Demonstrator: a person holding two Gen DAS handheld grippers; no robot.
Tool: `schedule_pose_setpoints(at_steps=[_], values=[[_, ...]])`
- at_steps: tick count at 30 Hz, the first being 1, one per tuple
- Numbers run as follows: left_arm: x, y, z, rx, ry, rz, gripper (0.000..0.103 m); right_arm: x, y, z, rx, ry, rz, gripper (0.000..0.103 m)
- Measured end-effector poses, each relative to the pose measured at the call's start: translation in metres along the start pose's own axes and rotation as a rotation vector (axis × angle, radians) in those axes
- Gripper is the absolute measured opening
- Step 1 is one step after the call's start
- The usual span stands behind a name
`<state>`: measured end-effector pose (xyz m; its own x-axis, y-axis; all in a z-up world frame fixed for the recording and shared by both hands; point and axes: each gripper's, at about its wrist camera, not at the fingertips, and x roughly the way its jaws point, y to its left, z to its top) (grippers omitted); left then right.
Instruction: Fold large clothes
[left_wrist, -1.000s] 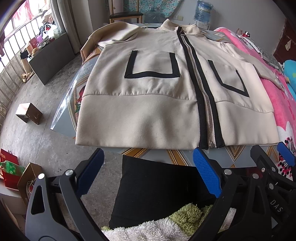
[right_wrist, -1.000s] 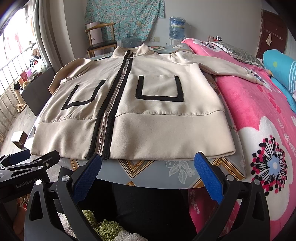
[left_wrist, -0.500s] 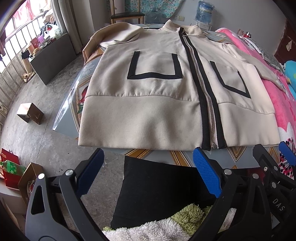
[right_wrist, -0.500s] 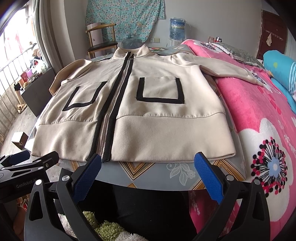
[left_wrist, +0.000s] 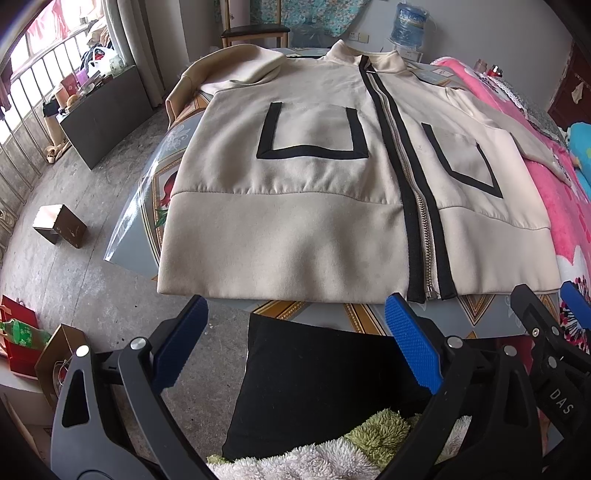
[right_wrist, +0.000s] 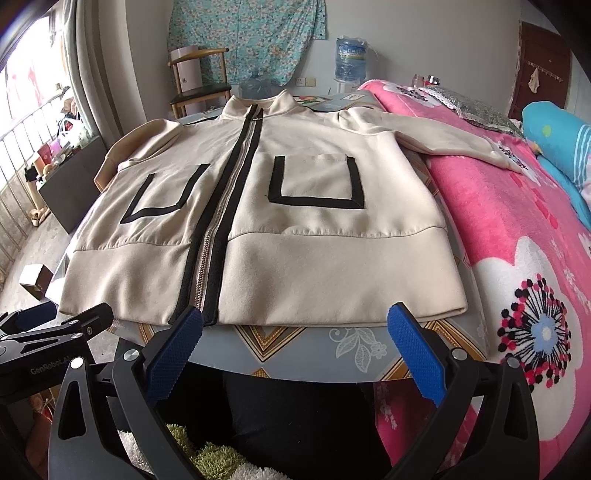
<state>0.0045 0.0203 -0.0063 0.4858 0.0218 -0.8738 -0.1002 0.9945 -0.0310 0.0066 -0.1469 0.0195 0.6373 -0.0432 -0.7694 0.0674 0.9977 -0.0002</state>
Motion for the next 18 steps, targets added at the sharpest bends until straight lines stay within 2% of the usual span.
schedule_pose_setpoints(at_steps=[4, 8, 10, 16, 18], values=[[-0.001, 0.005, 0.009, -0.008, -0.029, -0.03, 0.093, 0.001, -0.001, 0.009, 0.004, -0.025, -0.053, 0.098], [-0.01, 0.016, 0.027, -0.019, -0.111, -0.109, 0.093, 0.001, 0.008, 0.029, -0.032, -0.08, -0.083, 0.098], [-0.014, 0.022, 0.04, -0.016, -0.149, -0.124, 0.096, 0.001, 0.017, 0.041, -0.071, -0.118, -0.091, 0.098], [-0.001, 0.055, 0.081, -0.07, -0.163, -0.244, 0.096, 0.012, 0.055, 0.089, -0.19, -0.176, -0.025, 0.098], [0.006, 0.068, 0.095, -0.098, -0.167, -0.242, 0.096, 0.019, 0.066, 0.105, -0.205, -0.19, 0.017, 0.098]])
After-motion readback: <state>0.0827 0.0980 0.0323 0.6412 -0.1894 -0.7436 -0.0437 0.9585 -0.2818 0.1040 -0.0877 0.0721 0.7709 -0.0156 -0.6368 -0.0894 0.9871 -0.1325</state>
